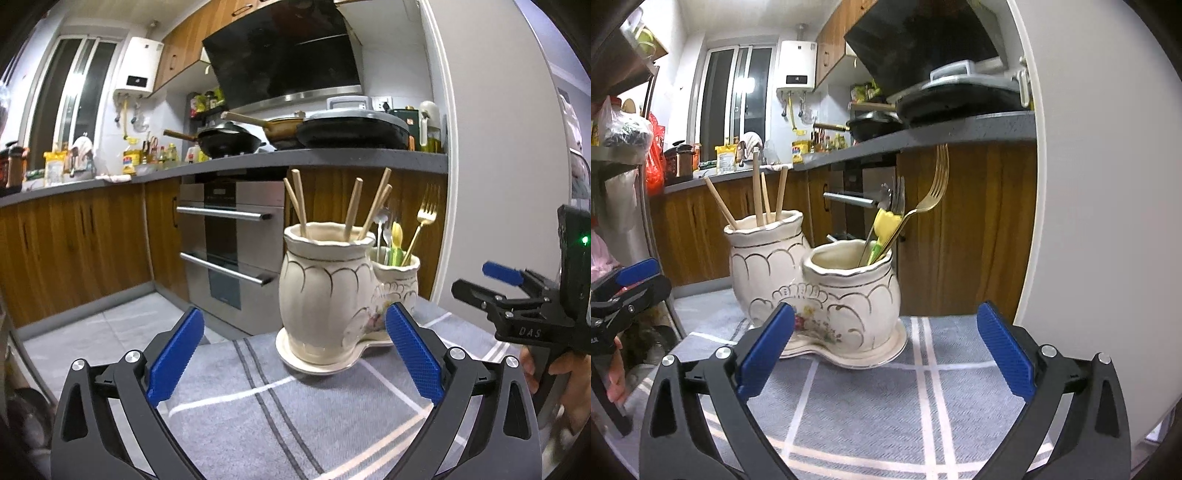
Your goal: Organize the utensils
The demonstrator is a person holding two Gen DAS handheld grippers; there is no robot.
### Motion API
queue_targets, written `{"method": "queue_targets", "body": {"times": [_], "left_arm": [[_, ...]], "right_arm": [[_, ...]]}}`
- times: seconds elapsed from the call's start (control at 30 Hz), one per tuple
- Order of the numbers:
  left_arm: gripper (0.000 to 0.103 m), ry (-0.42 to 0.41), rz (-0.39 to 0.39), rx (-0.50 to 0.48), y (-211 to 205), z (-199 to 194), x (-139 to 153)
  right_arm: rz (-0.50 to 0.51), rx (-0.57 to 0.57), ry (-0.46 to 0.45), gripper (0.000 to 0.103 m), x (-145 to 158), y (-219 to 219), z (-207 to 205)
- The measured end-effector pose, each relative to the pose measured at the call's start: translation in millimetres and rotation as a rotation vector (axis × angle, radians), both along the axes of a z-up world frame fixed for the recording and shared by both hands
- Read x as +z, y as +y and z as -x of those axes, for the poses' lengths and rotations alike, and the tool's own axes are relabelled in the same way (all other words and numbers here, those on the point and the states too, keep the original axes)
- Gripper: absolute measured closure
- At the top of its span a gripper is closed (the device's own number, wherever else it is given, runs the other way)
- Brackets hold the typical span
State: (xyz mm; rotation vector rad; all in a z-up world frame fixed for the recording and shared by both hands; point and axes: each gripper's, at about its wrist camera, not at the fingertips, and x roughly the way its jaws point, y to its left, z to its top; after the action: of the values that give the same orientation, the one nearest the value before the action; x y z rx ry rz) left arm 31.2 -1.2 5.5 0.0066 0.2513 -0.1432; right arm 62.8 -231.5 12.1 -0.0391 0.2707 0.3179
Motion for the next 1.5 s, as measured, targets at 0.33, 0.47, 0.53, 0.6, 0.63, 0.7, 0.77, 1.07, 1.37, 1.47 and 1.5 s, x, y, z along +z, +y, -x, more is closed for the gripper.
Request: {"method": "queue_targets", "body": {"times": [0.33, 0.47, 0.53, 0.6, 0.63, 0.7, 0.77, 1.07, 1.37, 1.47, 1.5], "left_arm": [[0.005, 0.024, -0.019, 0.0, -3.6, -3.3, -6.5], [0.005, 0.025, -0.012, 0.0, -1.9, -2.4, -5.9], [0.005, 0.026, -0.018, -0.003, -3.0, -2.0, -6.0], [0.005, 0.024, -0.021, -0.004, -4.1, -2.1, -5.8], [0.005, 0.025, -0.022, -0.005, -4.4, -2.0, -5.9], [0.005, 0.025, -0.021, -0.004, -4.5, -2.3, -5.9], [0.005, 0.025, -0.021, -0.004, -4.5, -2.1, -5.9], [0.005, 0.025, -0.022, -0.004, -4.4, -2.3, -5.8], [0.005, 0.026, -0.021, -0.004, -4.8, -2.3, -5.8], [0.005, 0.025, -0.021, -0.004, -4.4, -2.1, -5.7], [0.005, 0.024, -0.022, -0.004, -4.7, -1.9, -5.7]], "right_arm": [[0.003, 0.016, -0.008, 0.005, 1.9, 3.8, -0.6], [0.012, 0.031, 0.002, 0.005, 1.3, 6.5, -1.8], [0.011, 0.032, 0.006, 0.005, 1.3, 6.4, -3.4], [0.012, 0.032, 0.009, 0.005, 1.0, 6.5, -4.2], [0.013, 0.033, 0.009, 0.005, 0.8, 7.0, -4.3], [0.013, 0.032, 0.009, 0.005, 0.7, 7.1, -4.3], [0.013, 0.032, 0.01, 0.005, 0.7, 7.0, -4.4], [0.013, 0.033, 0.009, 0.005, 0.8, 6.9, -4.4], [0.013, 0.032, 0.01, 0.005, 0.3, 6.8, -5.2], [0.014, 0.032, 0.01, 0.005, 0.4, 6.7, -5.4], [0.014, 0.032, 0.01, 0.005, 0.4, 6.7, -5.5]]}}
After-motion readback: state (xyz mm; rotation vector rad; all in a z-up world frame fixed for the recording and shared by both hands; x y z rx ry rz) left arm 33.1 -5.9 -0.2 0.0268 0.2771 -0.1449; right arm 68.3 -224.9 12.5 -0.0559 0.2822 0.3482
